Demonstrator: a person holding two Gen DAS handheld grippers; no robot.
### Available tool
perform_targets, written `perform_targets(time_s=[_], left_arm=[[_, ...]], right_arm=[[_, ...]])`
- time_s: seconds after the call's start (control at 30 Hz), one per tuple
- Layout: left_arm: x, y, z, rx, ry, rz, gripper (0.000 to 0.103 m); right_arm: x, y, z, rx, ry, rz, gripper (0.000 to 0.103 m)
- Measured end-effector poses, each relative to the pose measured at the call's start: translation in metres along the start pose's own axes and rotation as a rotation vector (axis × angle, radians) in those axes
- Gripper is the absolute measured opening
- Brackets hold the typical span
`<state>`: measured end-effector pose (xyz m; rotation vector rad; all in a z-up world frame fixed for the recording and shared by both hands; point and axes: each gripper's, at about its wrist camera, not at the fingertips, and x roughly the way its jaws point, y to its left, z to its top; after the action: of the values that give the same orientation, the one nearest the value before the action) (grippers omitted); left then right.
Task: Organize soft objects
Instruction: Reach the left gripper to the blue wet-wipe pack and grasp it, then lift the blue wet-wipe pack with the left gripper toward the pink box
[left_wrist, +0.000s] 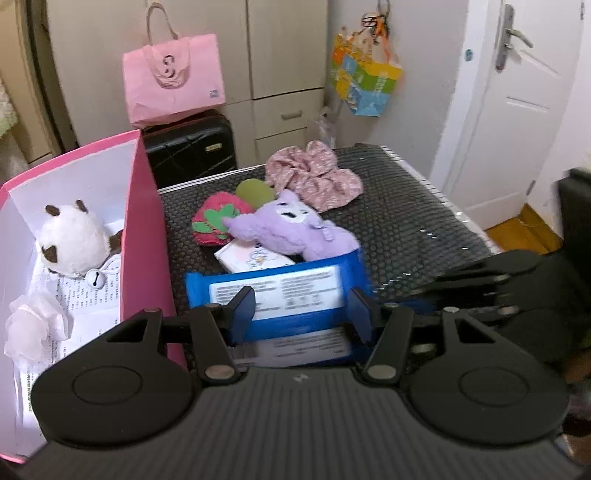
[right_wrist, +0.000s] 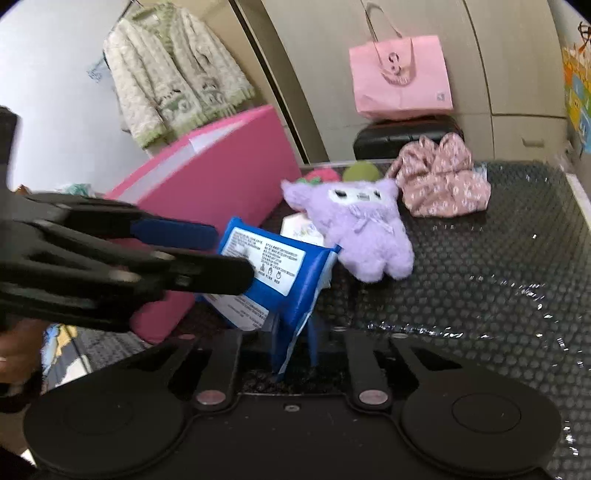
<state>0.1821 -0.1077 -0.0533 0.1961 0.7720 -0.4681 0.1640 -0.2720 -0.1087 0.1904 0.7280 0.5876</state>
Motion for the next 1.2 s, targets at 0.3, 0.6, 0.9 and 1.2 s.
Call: perform_targets(time_s=[0.3,0.6,0.9,1.2], left_arm=[[0.018,-0.004,-0.008,-0.03,-0.008,0.014,0.06],[0.04,0.002,-0.016,-0.107,-0.007,0.029,0.063],[0.041,-0.001,-0.027,-0.172,0.002,-0.065,0.04],[0.027,-0.014,-0.038,-0.143,-0.03,-0.039,0.037]], right_arm=[[-0.019,-0.027,-0.004,0.011,0.045,-0.101,0.015],[-0.022,-0.049,-0.007,0.053,0.051,-0.057,0.022],[-0.018,-0.053,-0.017,0.13,0.004,-0.029,0.028],[-0.016,-0.039,-0.02,0.123,-0.025,-0.073,0.031]])
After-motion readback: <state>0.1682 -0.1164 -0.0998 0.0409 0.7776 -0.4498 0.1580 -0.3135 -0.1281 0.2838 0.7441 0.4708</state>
